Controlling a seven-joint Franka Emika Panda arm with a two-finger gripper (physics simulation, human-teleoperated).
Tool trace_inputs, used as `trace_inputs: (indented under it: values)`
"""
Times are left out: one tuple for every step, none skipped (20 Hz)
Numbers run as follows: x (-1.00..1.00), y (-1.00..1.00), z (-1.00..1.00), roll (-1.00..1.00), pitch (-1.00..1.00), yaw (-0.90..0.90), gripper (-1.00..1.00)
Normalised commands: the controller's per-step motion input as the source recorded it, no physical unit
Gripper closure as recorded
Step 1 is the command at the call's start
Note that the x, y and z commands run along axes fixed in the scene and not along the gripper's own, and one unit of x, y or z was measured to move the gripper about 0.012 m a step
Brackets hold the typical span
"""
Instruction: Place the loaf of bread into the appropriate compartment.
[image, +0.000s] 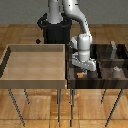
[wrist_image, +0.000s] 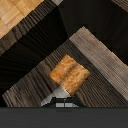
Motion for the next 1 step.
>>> trace_inputs:
  values:
    - [0.0, 0.0, 0.0, 0.0, 0.0, 0.0, 1.0]
